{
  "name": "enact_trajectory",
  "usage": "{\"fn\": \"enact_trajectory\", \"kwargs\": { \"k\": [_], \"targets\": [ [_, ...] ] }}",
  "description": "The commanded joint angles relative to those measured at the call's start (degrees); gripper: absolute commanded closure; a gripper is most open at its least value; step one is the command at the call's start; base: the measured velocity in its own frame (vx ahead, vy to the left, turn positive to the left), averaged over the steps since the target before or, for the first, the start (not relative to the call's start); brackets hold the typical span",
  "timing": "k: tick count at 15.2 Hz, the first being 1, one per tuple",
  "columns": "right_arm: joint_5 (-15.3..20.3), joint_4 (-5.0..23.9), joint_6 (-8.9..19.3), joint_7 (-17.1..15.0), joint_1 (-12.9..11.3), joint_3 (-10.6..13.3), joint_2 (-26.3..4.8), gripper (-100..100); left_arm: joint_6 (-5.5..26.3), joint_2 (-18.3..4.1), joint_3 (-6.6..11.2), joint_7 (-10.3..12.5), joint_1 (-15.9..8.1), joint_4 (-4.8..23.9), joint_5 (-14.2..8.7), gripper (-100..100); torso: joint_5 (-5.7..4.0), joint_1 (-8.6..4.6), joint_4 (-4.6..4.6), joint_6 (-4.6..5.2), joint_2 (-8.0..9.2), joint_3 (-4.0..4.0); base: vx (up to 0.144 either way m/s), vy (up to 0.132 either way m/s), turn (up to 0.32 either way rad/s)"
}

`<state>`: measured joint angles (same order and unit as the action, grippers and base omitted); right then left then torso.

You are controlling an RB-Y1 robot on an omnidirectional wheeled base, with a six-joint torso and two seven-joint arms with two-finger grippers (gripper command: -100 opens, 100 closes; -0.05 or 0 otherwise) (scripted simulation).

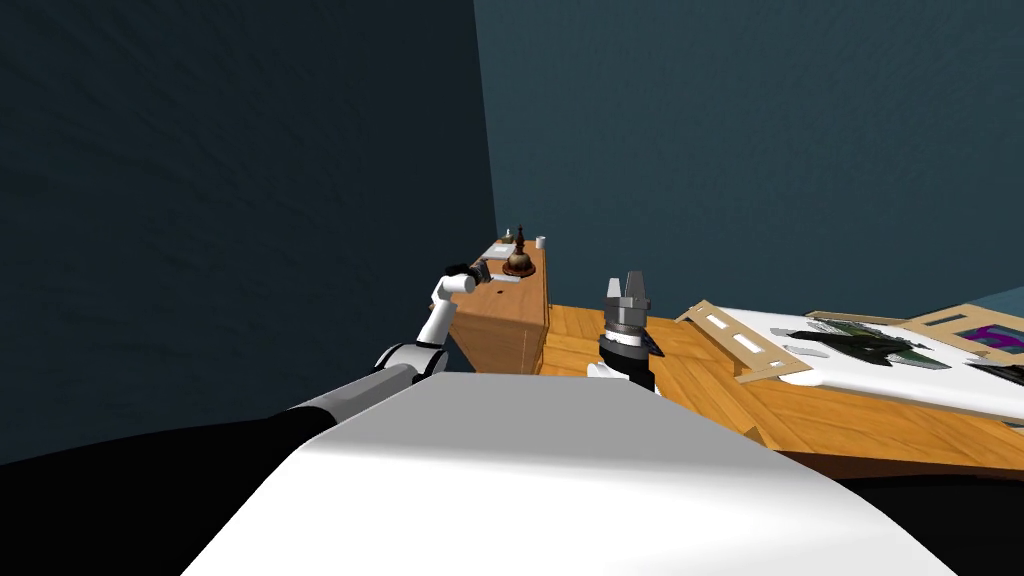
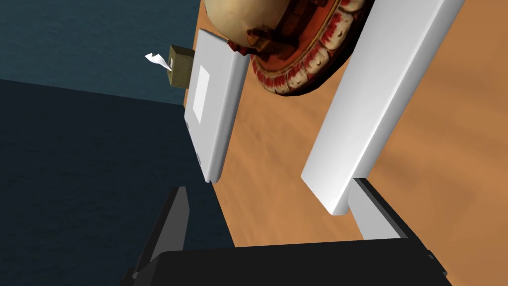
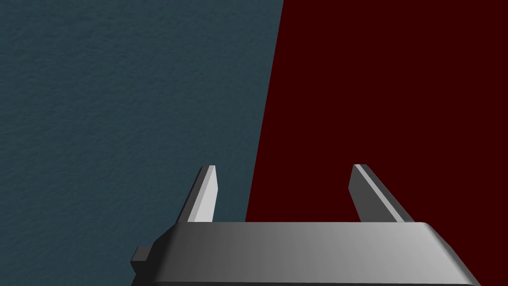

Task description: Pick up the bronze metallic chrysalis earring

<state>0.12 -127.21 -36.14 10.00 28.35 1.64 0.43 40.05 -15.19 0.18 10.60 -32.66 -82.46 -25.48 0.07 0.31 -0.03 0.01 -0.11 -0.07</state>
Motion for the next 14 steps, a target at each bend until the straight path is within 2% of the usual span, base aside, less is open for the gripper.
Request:
{"fn": "enact_trajectory", "kwargs": {
  "k": [1,3,4,6,7,8,10,11,13,14],
  "targets": [
    [0.0,0.0,0.0,0.0,0.0,0.0,0.0,0,2.9,0.2,-0.07,0.1,-2.8,2.3,-1.0,-100,0.00,0.00,0.00,0.00,0.00,0.00,0.012,0.099,-0.044],
    [0.0,0.0,0.0,0.0,0.0,0.0,0.0,0,4.2,0.2,-0.07,0.1,-2.8,2.3,-1.0,-100,0.01,0.02,0.00,-0.02,0.00,0.00,0.007,0.064,-0.013],
    [0.0,0.0,0.0,0.0,0.0,0.0,0.0,0,6.3,0.6,-0.18,0.3,-5.3,4.8,-2.3,-100,0.00,-0.06,0.00,-0.02,0.03,0.01,0.000,0.059,-0.024],
    [0.0,0.0,0.0,0.0,0.0,0.0,0.0,0,8.1,0.6,-0.18,0.3,-6.0,5.1,-2.3,-100,-0.01,-0.05,0.01,0.00,0.04,0.02,0.000,0.070,-0.037],
    [0.0,0.0,0.0,0.0,0.0,0.0,0.0,0,9.4,1.0,-0.29,0.5,-8.3,7.7,-3.6,-100,-0.01,-0.06,0.01,-0.02,0.05,0.03,0.003,0.084,-0.037],
    [0.0,0.0,0.0,0.0,0.0,0.0,0.0,0,10.5,1.0,-0.29,0.5,-9.1,8.0,-3.6,-100,-0.01,-0.02,0.01,0.00,0.04,0.03,0.007,0.095,-0.045],
    [0.0,0.0,0.0,0.0,0.0,0.0,0.0,0,11.9,1.0,-0.29,0.5,-9.1,8.0,-3.6,-100,0.01,-0.01,0.01,-0.02,0.03,0.02,0.009,0.058,-0.012],
    [0.0,0.0,0.0,0.0,0.0,0.0,0.0,0,13.8,1.5,-0.41,0.7,-11.6,10.5,-4.9,-100,0.00,-0.08,0.00,-0.03,0.03,0.02,0.008,0.059,-0.030],
    [0.0,0.0,0.0,0.0,0.0,0.0,0.0,0,15.6,1.5,-0.41,0.7,-12.1,10.8,-4.9,-100,-0.01,-0.06,0.01,0.00,0.02,0.01,0.006,0.069,-0.035],
    [0.0,0.0,0.0,0.0,0.0,0.0,0.0,0,17.3,2.0,-0.54,0.8,-14.5,13.0,-6.1,-100,-0.01,-0.07,0.00,-0.02,0.03,0.02,0.008,0.078,-0.032]
  ]
}}
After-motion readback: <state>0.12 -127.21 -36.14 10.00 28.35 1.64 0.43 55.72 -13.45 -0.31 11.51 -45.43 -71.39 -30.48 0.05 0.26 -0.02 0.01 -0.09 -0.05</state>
